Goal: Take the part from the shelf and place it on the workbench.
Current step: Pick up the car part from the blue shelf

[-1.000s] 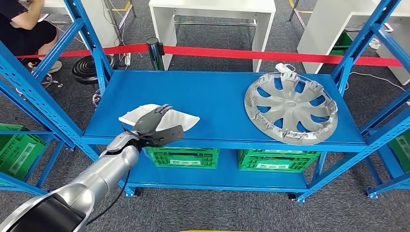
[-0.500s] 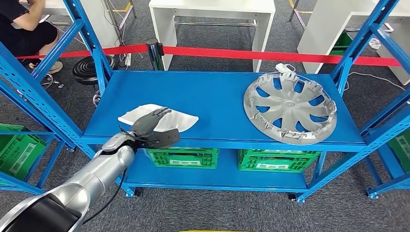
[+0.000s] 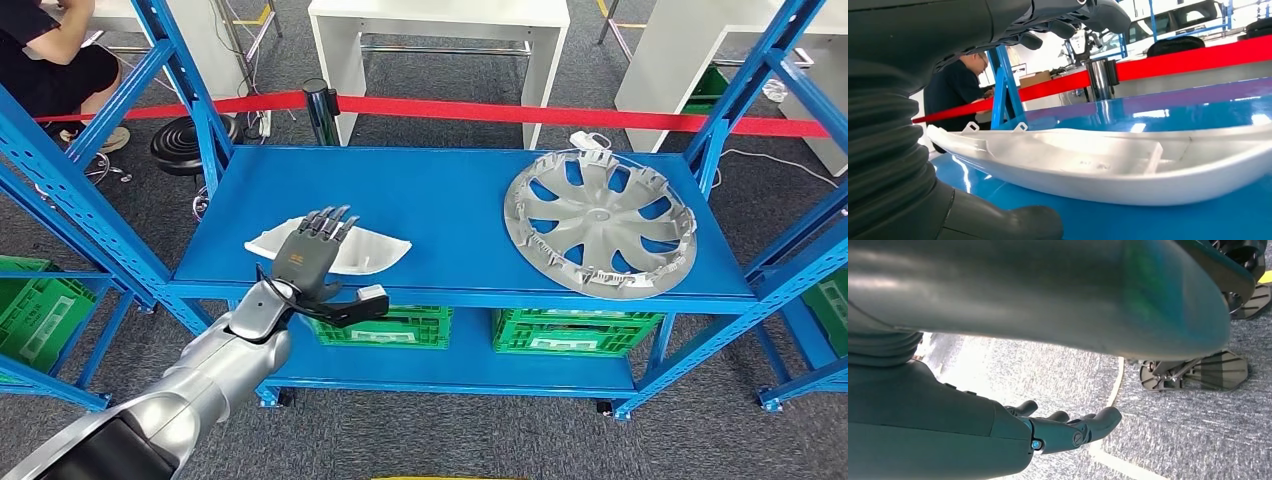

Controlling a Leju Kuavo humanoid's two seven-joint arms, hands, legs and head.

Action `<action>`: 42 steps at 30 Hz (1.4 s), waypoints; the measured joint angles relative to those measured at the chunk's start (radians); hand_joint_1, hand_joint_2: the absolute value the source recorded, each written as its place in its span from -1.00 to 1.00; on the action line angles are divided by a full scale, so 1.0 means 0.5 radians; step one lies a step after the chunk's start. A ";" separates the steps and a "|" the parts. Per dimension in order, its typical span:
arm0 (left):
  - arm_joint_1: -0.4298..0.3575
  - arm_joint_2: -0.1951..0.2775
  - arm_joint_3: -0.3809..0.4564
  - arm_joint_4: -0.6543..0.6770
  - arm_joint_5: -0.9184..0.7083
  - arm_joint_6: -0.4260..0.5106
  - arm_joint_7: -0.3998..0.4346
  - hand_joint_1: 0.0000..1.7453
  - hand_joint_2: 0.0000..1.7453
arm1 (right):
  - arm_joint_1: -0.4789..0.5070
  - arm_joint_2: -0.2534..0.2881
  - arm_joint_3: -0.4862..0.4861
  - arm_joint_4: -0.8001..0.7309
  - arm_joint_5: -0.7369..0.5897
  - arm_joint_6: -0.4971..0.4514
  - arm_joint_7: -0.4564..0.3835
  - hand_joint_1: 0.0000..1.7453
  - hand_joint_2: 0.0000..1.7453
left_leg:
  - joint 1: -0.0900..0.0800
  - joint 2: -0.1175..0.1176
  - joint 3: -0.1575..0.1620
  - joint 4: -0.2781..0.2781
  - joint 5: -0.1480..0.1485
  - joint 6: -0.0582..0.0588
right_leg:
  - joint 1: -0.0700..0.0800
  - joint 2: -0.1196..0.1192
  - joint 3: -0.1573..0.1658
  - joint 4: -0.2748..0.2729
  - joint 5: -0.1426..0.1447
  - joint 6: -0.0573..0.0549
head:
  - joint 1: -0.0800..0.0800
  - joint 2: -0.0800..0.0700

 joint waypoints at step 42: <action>-0.073 -0.012 -0.134 0.086 -0.104 -0.403 0.249 -1.00 1.00 | -0.028 0.010 -0.002 0.000 0.059 0.019 0.003 -1.00 -1.00 | 0.000 0.000 0.000 0.000 0.000 0.000 | 0.000 0.000 0.000 0.000 0.000 0.000 | 0.000 0.000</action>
